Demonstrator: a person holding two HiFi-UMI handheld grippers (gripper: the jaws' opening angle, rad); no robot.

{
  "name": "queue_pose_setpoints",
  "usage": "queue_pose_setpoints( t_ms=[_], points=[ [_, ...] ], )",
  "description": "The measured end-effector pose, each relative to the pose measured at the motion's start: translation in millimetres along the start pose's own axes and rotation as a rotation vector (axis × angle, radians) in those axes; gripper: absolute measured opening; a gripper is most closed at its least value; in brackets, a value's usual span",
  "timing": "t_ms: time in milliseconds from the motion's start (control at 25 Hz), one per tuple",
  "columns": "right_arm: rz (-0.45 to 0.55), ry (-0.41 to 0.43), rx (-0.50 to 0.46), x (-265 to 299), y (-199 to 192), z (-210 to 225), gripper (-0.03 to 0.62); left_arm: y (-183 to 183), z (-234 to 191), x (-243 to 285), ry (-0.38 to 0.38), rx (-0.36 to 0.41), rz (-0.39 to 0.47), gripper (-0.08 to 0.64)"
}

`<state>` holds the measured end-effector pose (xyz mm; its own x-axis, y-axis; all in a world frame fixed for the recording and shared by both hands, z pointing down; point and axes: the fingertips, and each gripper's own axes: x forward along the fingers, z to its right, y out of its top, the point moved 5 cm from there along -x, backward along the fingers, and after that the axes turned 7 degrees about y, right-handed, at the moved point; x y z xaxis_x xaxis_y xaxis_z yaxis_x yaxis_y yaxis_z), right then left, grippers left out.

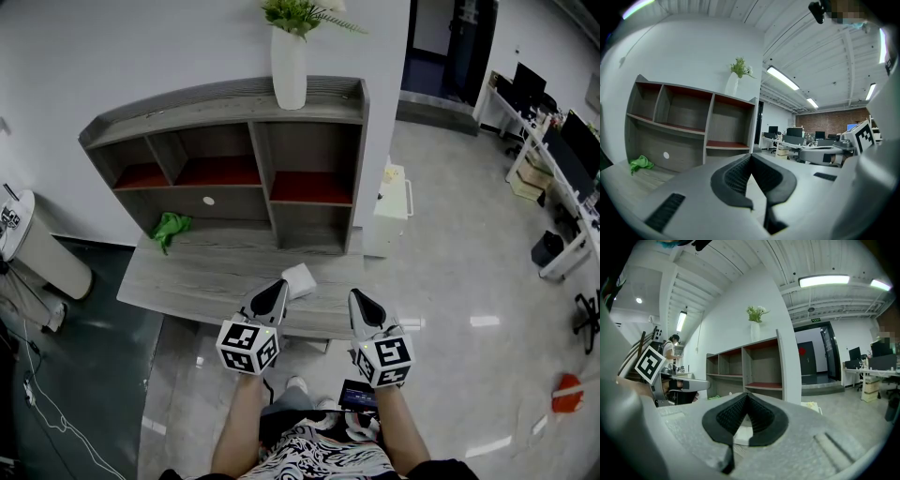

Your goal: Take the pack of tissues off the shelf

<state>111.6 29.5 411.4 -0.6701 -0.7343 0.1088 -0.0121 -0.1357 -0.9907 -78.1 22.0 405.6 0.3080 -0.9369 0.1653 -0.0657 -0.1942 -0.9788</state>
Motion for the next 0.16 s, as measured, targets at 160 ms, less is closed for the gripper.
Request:
queue_pose_setpoints(
  t_ms=[160],
  points=[
    [-0.003,-0.012,0.001,-1.6,-1.2,1.1,0.003,-0.8,0.4,0.0,0.006,-0.005,0.004,0.008]
  ],
)
